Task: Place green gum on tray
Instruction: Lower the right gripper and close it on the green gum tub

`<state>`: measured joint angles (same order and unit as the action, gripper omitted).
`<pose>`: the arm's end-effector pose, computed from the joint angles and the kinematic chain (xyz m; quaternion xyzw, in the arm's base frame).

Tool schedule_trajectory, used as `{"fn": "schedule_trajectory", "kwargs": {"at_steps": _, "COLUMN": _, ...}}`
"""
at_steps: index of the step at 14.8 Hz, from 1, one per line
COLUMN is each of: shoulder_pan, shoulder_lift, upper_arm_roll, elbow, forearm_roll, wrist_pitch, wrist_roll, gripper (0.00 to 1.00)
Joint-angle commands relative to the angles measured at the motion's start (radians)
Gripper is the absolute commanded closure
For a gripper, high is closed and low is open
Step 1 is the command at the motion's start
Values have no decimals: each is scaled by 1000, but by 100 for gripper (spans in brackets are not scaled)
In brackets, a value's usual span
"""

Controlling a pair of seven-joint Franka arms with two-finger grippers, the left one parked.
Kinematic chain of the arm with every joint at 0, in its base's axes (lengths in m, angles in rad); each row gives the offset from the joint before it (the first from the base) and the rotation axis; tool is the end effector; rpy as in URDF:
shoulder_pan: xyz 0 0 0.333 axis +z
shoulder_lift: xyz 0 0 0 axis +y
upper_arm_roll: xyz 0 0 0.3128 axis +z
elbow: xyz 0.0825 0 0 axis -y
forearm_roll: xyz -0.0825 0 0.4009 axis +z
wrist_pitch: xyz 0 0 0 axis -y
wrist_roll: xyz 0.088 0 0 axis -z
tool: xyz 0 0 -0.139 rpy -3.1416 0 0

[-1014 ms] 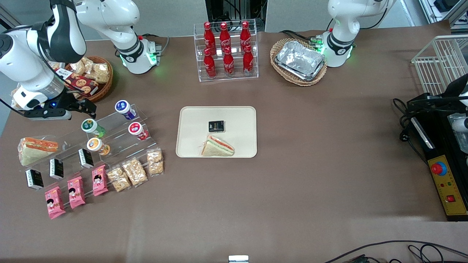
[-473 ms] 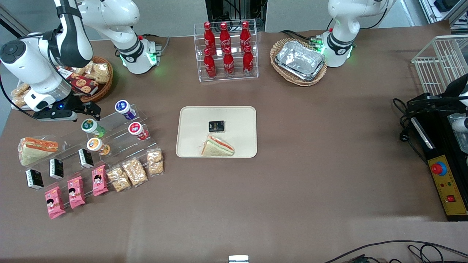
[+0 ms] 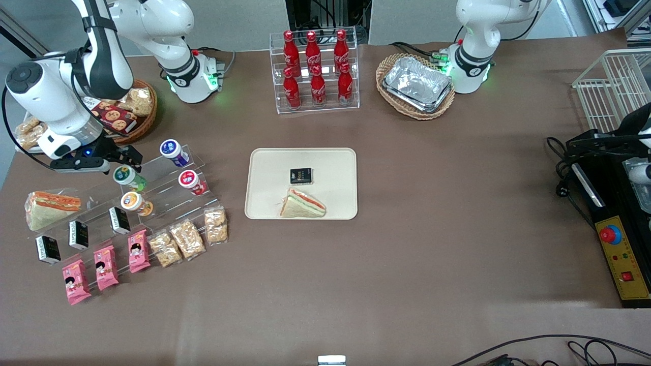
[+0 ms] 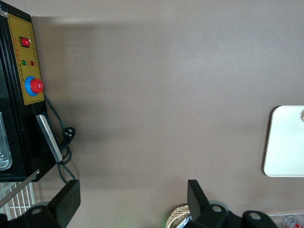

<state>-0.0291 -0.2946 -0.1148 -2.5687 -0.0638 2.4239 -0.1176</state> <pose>0.4504 -0.0647 0.3348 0.9972 0.0105 0.0729 0.0156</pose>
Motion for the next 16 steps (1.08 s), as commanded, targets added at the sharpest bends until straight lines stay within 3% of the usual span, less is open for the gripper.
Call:
{"fn": "schedule_trajectory", "kwargs": {"at_steps": 1, "shoulder_pan": 1, "shoulder_lift": 22, "upper_arm_roll": -8, "elbow": -5, "forearm_roll": -14, "wrist_pitch": 43, "wrist_roll": 7, "gripper": 0}}
{"fn": "schedule_trajectory", "kwargs": {"at_steps": 6, "shoulder_pan": 3, "shoulder_lift": 22, "upper_arm_roll": -25, "elbow": -15, "forearm_roll": -14, "wrist_pitch": 43, "wrist_roll": 7, "gripper": 0}}
{"fn": "schedule_trajectory", "kwargs": {"at_steps": 8, "shoulder_pan": 3, "shoulder_lift": 29, "upper_arm_roll": -25, "elbow": -15, "forearm_roll": -14, "wrist_pitch": 50, "wrist_roll": 7, "gripper": 16}}
{"fn": "schedule_trajectory", "kwargs": {"at_steps": 10, "shoulder_pan": 3, "shoulder_lift": 31, "upper_arm_roll": -25, "elbow": -15, "forearm_roll": -14, "wrist_pitch": 52, "wrist_roll": 9, "gripper": 25}}
{"fn": "schedule_trajectory", "kwargs": {"at_steps": 14, "shoulder_pan": 3, "shoulder_lift": 38, "upper_arm_roll": -25, "elbow": -15, "forearm_roll": -13, "wrist_pitch": 53, "wrist_roll": 10, "gripper": 28}}
{"fn": "schedule_trajectory", "kwargs": {"at_steps": 16, "shoulder_pan": 3, "shoulder_lift": 40, "upper_arm_roll": -25, "elbow": -13, "forearm_roll": -13, "wrist_pitch": 53, "wrist_roll": 10, "gripper": 36}}
